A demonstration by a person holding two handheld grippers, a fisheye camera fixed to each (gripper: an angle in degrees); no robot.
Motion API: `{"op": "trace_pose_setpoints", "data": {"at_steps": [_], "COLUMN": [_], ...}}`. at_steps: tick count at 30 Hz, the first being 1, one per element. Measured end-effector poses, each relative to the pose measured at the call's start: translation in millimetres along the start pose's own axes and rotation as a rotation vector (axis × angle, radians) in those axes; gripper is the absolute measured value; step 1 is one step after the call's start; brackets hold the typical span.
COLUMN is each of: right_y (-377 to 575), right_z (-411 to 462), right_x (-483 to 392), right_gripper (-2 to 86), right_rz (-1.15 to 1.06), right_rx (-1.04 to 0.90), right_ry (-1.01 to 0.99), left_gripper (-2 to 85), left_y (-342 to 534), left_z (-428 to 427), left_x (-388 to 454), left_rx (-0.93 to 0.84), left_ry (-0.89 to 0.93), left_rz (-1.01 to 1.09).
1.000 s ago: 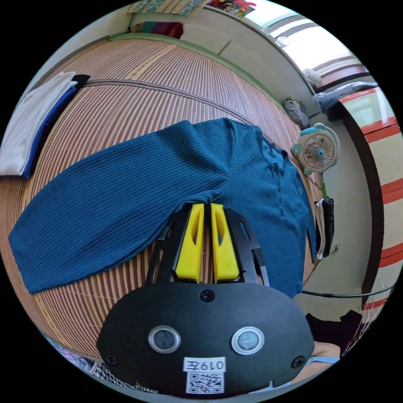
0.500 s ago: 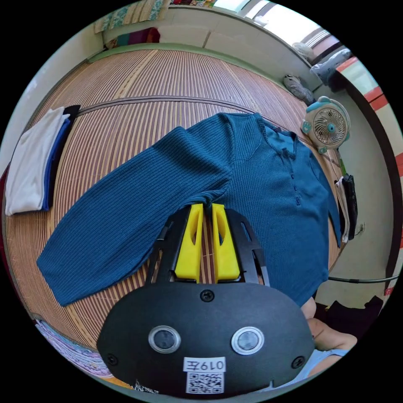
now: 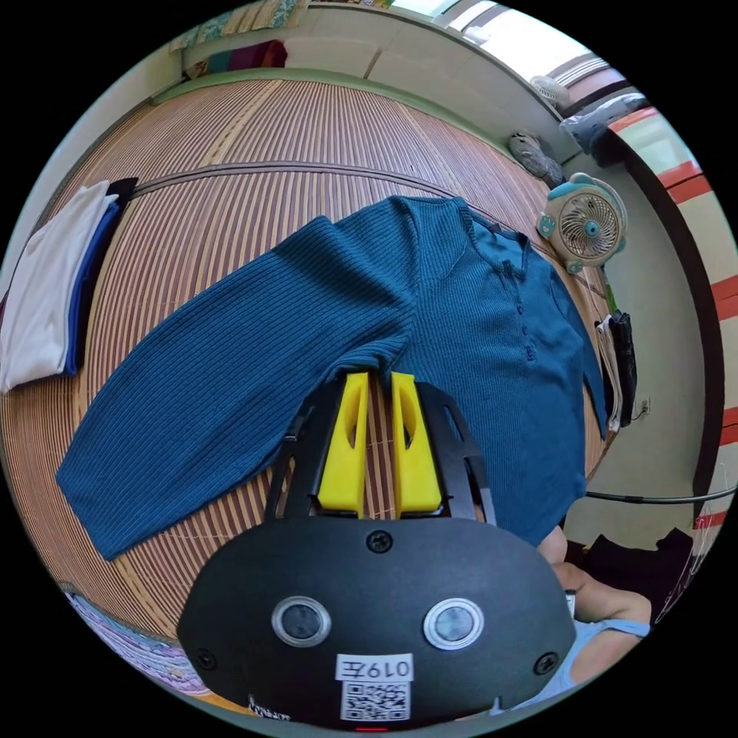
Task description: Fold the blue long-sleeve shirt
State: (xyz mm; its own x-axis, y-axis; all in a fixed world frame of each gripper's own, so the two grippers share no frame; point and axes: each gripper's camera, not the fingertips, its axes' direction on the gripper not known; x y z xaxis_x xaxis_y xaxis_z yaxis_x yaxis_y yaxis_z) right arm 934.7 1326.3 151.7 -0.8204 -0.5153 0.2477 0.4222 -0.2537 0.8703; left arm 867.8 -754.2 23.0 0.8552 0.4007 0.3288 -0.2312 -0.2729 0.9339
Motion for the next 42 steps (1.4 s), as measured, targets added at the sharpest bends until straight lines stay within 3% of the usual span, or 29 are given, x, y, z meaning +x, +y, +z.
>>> {"op": "trace_pose_setpoints", "data": {"at_steps": [9, 15, 19, 24, 30, 34, 36, 39, 42], "right_y": [40.3, 77.8, 109.6, 155.4, 241.1, 309.8, 338.6, 381.7, 427.7], "right_z": [8.6, -8.3, -16.5, -37.6, -114.7, -186.6, -208.9, -224.2, -230.6], "right_x": [-16.1, 1.2, 12.9, 33.5, 71.4, 83.6, 81.8, 71.0, 58.8], "right_gripper": [-1.0, -1.0, -1.0, -0.9, 0.2, 7.8, 8.4, 8.3, 7.8], "right_rz": [-0.084, 0.051, 0.131, 0.298, 0.686, 0.929, 0.999, 1.041, 1.122], "right_rx": [-0.024, 0.117, 0.144, 0.107, 0.098, 0.098, 0.040, -0.223, -0.353], "right_ry": [-0.146, -0.218, -0.144, 0.011, 0.208, 0.363, 0.410, 0.536, 0.450], "left_gripper": [2.6, 2.1, 3.1, 6.8, 9.0, 9.7, 9.7, 9.1, 7.9], "left_y": [20.8, 48.1, 87.9, 171.7, 276.1, 299.9, 301.0, 308.2, 318.4], "left_z": [2.5, 3.8, -4.8, -4.0, 15.8, 8.4, 13.8, 23.0, 29.1], "left_x": [-15.3, -28.3, -23.0, 2.4, 31.7, 48.8, 54.0, 63.2, 66.0], "left_rx": [0.007, -0.004, 0.007, 0.007, -0.021, 0.073, 0.037, -0.009, -0.037], "left_ry": [0.053, 0.098, 0.065, 0.193, 0.017, -0.168, -0.148, -0.152, -0.204], "left_rz": [-0.038, -0.053, 0.024, 0.155, 0.175, 0.145, 0.154, 0.173, 0.154]}}
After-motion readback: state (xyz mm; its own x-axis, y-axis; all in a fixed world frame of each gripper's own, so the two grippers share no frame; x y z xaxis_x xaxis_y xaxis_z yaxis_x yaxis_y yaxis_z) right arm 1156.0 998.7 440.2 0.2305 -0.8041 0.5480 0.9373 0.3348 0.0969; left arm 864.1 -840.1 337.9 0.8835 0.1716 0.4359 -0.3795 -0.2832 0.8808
